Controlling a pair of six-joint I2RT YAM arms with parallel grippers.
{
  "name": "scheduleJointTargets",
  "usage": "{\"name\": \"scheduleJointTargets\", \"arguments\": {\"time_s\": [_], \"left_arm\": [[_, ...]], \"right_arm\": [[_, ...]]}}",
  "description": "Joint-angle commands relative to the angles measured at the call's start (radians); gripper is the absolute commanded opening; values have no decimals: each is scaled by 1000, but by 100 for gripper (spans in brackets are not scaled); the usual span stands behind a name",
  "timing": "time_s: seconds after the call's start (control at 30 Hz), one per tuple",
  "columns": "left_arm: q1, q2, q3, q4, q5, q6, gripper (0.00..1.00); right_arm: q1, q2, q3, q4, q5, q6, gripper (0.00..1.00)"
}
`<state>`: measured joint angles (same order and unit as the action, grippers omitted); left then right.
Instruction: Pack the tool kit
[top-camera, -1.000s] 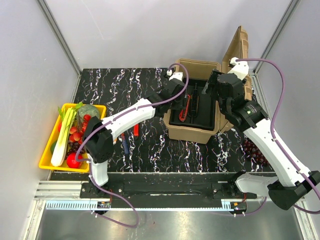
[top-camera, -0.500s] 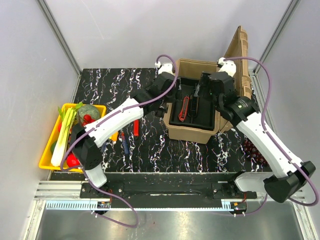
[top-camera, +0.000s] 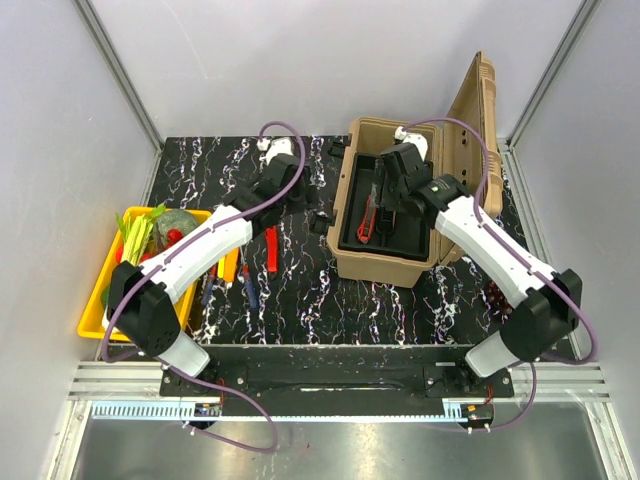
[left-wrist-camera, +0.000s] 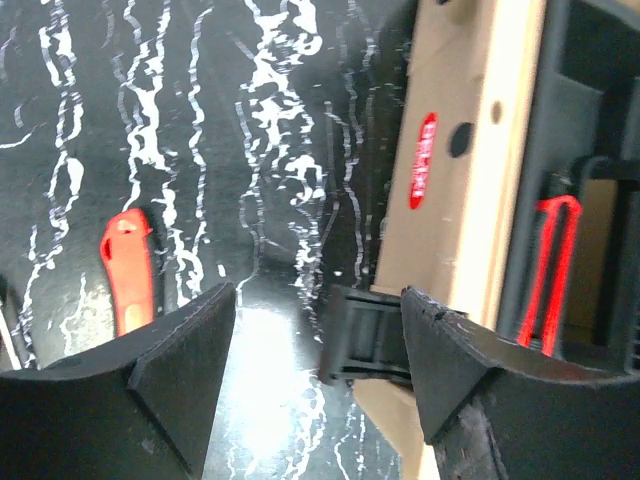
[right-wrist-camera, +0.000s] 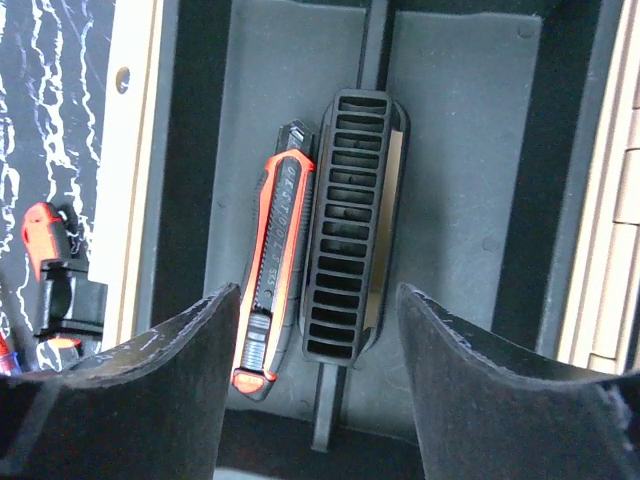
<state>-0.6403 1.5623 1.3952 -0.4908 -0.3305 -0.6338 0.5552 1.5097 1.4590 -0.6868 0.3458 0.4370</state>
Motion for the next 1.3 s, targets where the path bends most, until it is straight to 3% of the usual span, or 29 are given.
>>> {"name": "scheduleJointTargets", "arguments": {"time_s": [0.0, 0.27, 0.43, 0.6, 1.17, 1.27], "left_arm": [[54, -77, -73, 60, 39, -33, 71], [111, -85, -139, 66, 57, -37, 73], [134, -68, -183, 60, 48, -55, 74], [148, -21, -190, 29, 38, -75, 74], [152, 38, -203, 21, 5, -64, 76], [151, 57, -206, 18, 2, -64, 76]], "right_arm": [[-1, 69, 67, -40, 19, 23, 67], [-5, 158, 81, -66, 82, 55, 49], [-12, 165, 86, -109, 107, 94, 19], [-20, 161, 116, -164, 58, 131, 0], [-28, 221, 101, -162, -1, 158, 0], [-28, 233, 93, -154, 12, 160, 6]]}}
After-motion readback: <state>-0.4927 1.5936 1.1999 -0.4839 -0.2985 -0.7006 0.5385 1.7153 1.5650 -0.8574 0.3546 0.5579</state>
